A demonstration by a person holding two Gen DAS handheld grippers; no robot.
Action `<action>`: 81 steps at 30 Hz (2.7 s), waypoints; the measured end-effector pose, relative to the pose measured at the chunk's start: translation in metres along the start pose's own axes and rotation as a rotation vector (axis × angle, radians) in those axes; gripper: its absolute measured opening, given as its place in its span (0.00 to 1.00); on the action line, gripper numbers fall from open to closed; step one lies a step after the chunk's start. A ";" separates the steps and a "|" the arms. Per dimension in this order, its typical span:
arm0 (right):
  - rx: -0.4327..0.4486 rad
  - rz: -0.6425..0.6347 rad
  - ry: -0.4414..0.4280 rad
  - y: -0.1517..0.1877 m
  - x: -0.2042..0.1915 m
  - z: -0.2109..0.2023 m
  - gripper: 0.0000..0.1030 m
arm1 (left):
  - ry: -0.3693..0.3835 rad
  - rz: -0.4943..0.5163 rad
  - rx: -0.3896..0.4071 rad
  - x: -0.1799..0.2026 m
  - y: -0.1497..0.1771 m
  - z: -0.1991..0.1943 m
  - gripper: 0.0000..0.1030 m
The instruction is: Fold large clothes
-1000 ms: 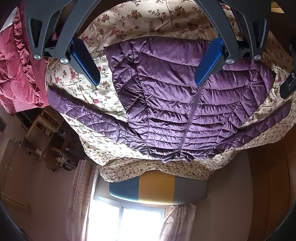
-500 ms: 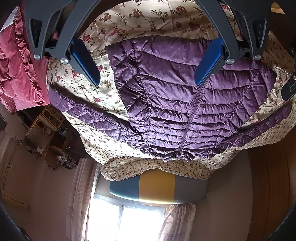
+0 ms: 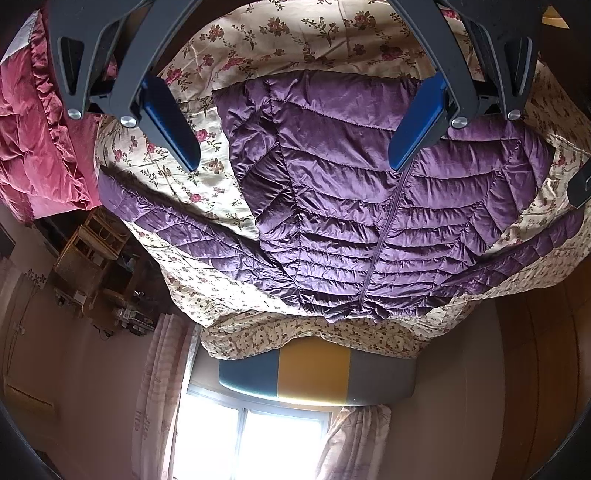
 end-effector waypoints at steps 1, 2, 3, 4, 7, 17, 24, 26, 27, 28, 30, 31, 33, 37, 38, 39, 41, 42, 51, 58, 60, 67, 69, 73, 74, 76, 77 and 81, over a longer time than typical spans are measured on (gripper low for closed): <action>0.000 -0.001 0.000 0.000 0.000 0.000 0.98 | 0.000 -0.001 0.000 0.000 0.000 0.000 0.97; -0.001 0.002 -0.001 0.000 0.000 0.000 0.98 | 0.000 -0.001 0.000 0.000 0.000 0.001 0.97; -0.001 0.003 0.000 0.000 0.001 0.000 0.98 | 0.000 -0.001 0.000 0.000 0.000 0.001 0.97; 0.000 0.002 0.002 0.000 0.000 0.000 0.98 | 0.000 -0.001 -0.001 -0.001 0.000 0.001 0.97; 0.000 0.002 0.003 0.000 0.001 0.000 0.98 | 0.002 -0.001 -0.001 -0.001 0.000 0.001 0.97; 0.013 -0.009 0.004 -0.001 0.001 0.001 0.98 | 0.002 -0.007 0.000 -0.004 -0.003 0.000 0.97; 0.009 -0.009 0.002 0.002 0.004 0.005 0.98 | 0.000 -0.015 -0.011 -0.007 -0.003 0.001 0.97; 0.007 -0.013 0.004 0.003 0.005 0.007 0.98 | -0.002 -0.019 -0.016 -0.009 -0.002 0.004 0.97; 0.002 -0.014 0.008 0.004 0.006 0.009 0.98 | -0.006 -0.019 -0.019 -0.009 -0.002 0.005 0.97; -0.003 -0.011 0.008 0.005 0.007 0.011 0.98 | -0.007 -0.021 -0.022 -0.010 0.000 0.007 0.97; -0.017 -0.007 0.016 0.008 0.010 0.015 0.98 | -0.007 -0.028 -0.034 -0.011 0.003 0.012 0.97; -0.023 -0.006 0.020 0.009 0.012 0.018 0.98 | -0.007 -0.033 -0.045 -0.011 0.005 0.016 0.97; -0.032 -0.004 0.026 0.011 0.014 0.023 0.98 | -0.004 -0.036 -0.060 -0.010 0.007 0.022 0.97; -0.043 -0.014 0.045 0.014 0.020 0.032 0.98 | -0.009 -0.039 -0.070 -0.010 0.008 0.031 0.97; -0.046 -0.014 0.047 0.014 0.021 0.035 0.98 | -0.009 -0.035 -0.072 -0.009 0.008 0.034 0.97; -0.052 -0.011 0.049 0.014 0.023 0.038 0.98 | -0.006 -0.026 -0.075 -0.007 0.008 0.037 0.97; -0.061 -0.002 0.052 0.014 0.026 0.042 0.98 | -0.002 -0.009 -0.079 -0.004 0.007 0.044 0.97; -0.065 0.001 0.053 0.013 0.027 0.046 0.98 | 0.008 -0.006 -0.081 -0.003 0.007 0.048 0.97; -0.143 0.028 0.109 0.016 0.056 0.090 0.98 | 0.098 -0.056 -0.124 0.004 0.004 0.094 0.97; -0.201 0.067 0.248 0.020 0.122 0.140 0.97 | 0.085 -0.030 -0.163 0.004 0.001 0.150 0.97; -0.225 0.103 0.305 0.021 0.155 0.158 0.94 | 0.083 -0.019 -0.172 0.005 0.001 0.168 0.97; -0.308 0.254 0.520 0.026 0.281 0.198 0.74 | 0.093 -0.038 -0.222 0.000 -0.002 0.229 0.97; -0.331 0.326 0.587 0.031 0.320 0.204 0.74 | 0.095 -0.054 -0.222 -0.002 -0.005 0.246 0.97; -0.371 0.429 0.686 0.043 0.373 0.207 0.74 | 0.108 -0.066 -0.243 0.000 -0.010 0.278 0.97; -0.389 0.466 0.696 0.049 0.384 0.209 0.74 | 0.104 -0.061 -0.245 0.002 -0.011 0.283 0.97; -0.420 0.535 0.692 0.061 0.396 0.213 0.76 | 0.105 -0.054 -0.248 0.005 -0.014 0.298 0.97; -0.434 0.572 0.682 0.067 0.400 0.215 0.77 | 0.100 -0.052 -0.251 0.005 -0.016 0.304 0.97; -0.439 0.667 0.635 0.078 0.400 0.221 0.67 | 0.090 -0.052 -0.257 0.003 -0.020 0.326 0.97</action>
Point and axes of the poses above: each gripper's, at about its wrist camera, not at the fingertips, and z roughly the way its jaws point, x to its right, y to its underside, the point moved 5 cm from there along z, roughly the way its jaws point, and after that the axes turned 10 degrees about x, right-handed, at the moved point
